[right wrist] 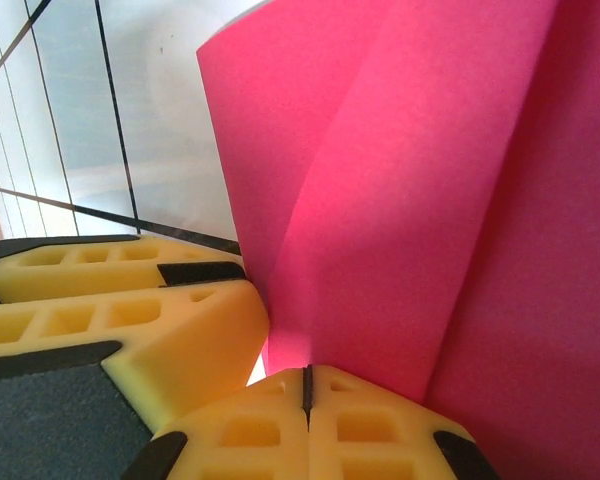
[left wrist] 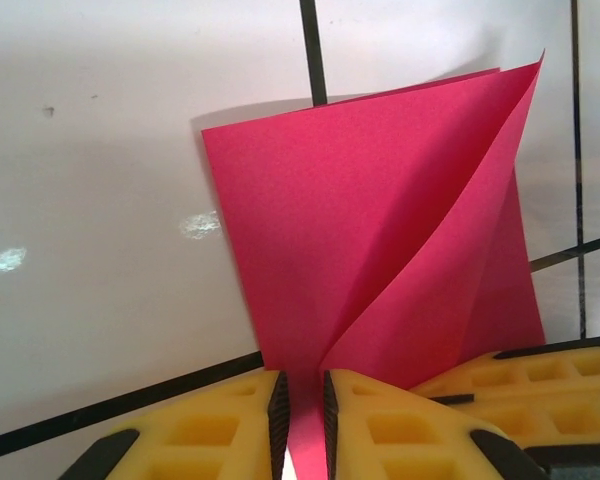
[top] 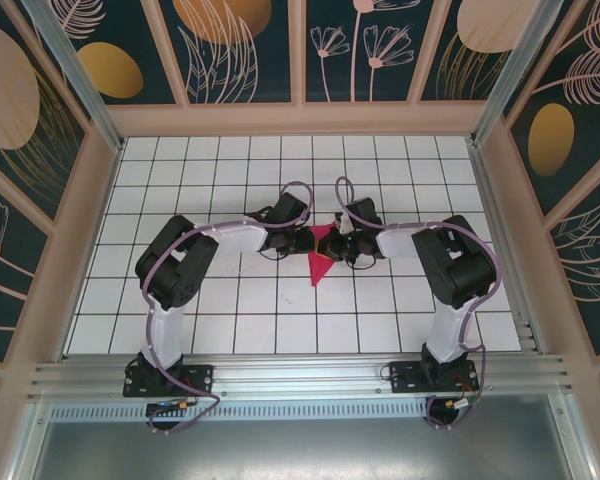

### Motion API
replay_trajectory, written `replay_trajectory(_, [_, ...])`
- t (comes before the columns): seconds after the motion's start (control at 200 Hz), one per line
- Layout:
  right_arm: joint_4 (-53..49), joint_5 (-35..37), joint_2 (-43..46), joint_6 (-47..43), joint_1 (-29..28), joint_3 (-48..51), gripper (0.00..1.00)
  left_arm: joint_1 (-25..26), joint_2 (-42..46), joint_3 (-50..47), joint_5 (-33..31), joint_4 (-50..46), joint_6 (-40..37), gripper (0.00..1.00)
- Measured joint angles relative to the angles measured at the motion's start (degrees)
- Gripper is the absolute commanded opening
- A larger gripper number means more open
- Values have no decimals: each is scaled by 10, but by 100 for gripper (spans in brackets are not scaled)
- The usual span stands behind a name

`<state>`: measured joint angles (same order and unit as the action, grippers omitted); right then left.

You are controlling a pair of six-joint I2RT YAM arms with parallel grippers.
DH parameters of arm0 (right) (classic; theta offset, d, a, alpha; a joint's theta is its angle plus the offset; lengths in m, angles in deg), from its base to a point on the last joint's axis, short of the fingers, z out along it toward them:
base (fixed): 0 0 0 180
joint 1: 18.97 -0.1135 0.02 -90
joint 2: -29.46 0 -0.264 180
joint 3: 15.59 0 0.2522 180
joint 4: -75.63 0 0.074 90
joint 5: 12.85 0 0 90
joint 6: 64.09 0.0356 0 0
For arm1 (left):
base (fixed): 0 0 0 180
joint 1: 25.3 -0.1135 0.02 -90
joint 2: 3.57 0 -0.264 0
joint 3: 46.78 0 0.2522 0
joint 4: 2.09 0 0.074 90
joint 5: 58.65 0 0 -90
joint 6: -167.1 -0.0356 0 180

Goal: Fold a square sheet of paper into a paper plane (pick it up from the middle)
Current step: Fourth fold the wing at the center of the table.

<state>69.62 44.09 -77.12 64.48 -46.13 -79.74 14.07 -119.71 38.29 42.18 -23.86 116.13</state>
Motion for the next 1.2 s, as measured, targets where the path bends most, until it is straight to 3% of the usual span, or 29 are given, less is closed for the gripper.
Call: replay_trajectory(1.201, [31, 15, 84, 42, -56, 83, 6, 3, -6, 10, -3, -14, -13, 21])
